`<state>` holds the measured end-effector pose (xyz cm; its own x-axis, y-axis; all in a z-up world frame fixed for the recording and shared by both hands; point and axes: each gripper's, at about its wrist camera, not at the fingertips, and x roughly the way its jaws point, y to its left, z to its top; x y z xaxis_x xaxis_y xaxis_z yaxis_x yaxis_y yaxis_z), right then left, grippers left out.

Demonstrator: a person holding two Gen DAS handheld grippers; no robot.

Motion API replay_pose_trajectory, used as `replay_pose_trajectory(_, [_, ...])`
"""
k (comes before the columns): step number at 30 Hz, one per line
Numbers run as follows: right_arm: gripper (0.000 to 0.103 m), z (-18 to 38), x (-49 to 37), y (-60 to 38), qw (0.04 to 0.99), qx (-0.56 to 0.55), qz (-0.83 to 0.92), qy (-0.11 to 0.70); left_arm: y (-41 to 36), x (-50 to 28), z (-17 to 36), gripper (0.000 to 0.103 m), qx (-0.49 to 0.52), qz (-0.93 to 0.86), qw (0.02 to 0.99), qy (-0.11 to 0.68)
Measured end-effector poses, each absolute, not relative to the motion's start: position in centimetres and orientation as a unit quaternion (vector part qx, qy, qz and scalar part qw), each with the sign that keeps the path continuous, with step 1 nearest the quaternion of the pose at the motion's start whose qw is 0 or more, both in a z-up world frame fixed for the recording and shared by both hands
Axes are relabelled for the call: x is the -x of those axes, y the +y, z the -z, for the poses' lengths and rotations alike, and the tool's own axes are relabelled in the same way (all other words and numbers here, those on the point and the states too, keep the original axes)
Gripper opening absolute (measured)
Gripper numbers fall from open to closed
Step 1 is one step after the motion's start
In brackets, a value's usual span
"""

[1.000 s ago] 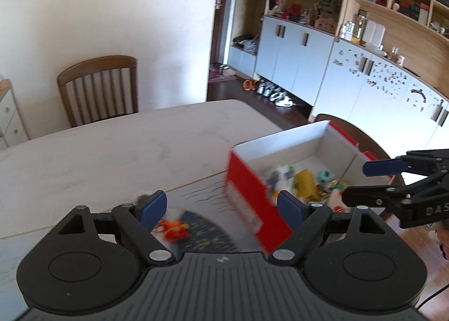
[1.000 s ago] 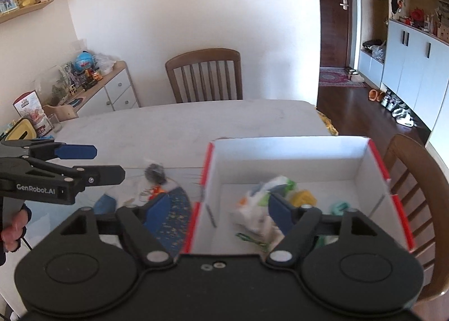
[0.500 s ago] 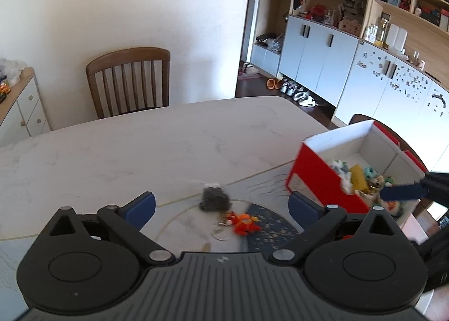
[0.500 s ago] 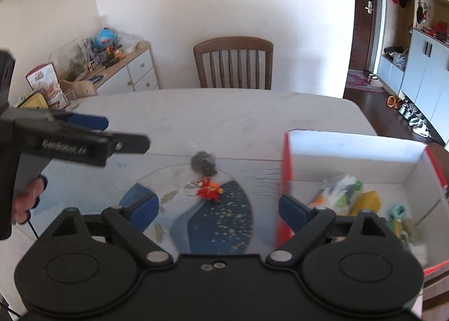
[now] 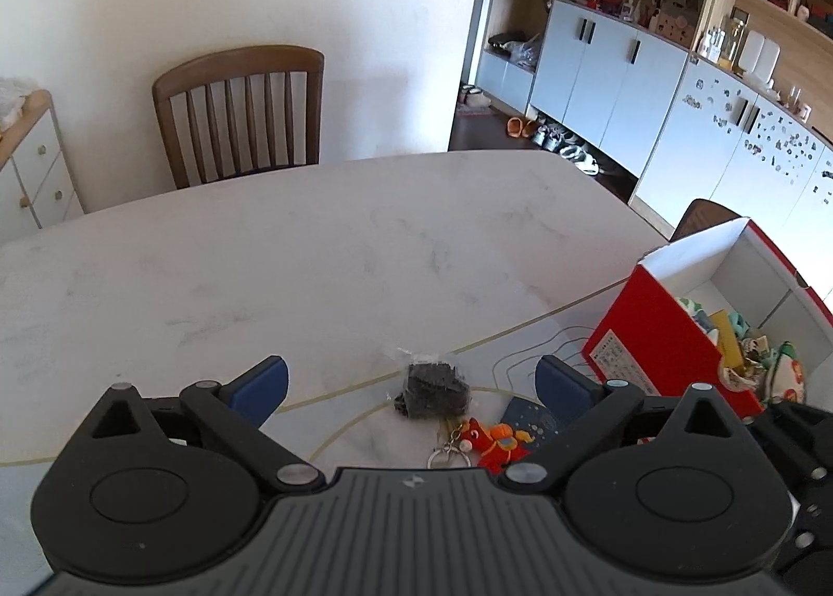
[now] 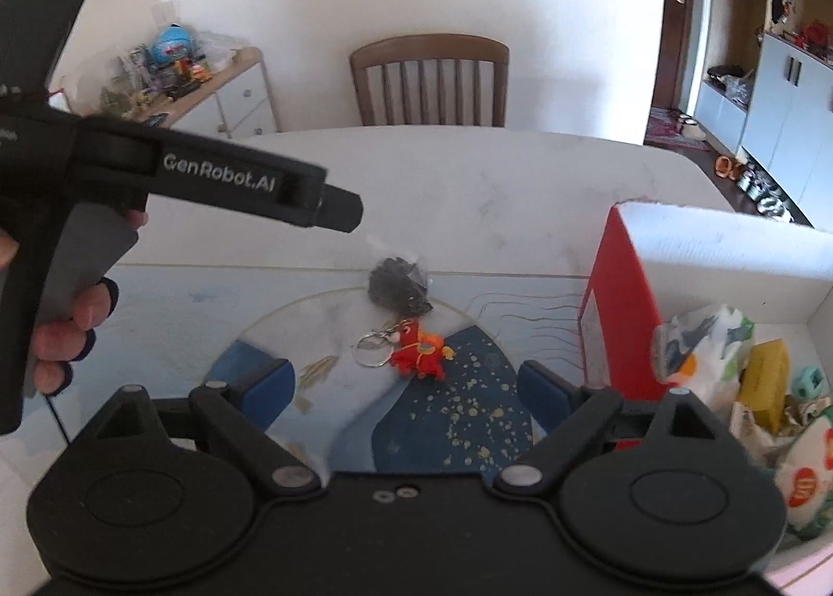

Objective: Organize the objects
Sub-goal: 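Withdraw both tools back toward the blue mat, then grasp the black bead bag with left tool while right tool grasps the red horse keychain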

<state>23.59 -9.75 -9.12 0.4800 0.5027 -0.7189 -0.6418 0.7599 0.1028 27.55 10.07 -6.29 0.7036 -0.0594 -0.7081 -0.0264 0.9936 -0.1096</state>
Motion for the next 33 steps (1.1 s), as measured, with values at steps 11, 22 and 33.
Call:
replay_pose_trajectory(11, [0.086,13.2,-26.5,-7.2,0.854,0.108,-0.316,0.399,9.8,-31.5,10.7,0.102,0.048,0.010,0.910,0.412])
replay_pose_trajectory(22, [0.076,15.5,-27.7,-5.5,0.850,0.115,-0.315,0.407,8.5,-32.8,13.6,0.102,0.011,0.004,0.908,0.418])
replay_pose_trajectory(33, [0.066,16.3,-27.4,-5.5,0.850,0.115,-0.316,0.405,8.1,-33.1,14.1,0.067,0.008,0.017,0.911,0.413])
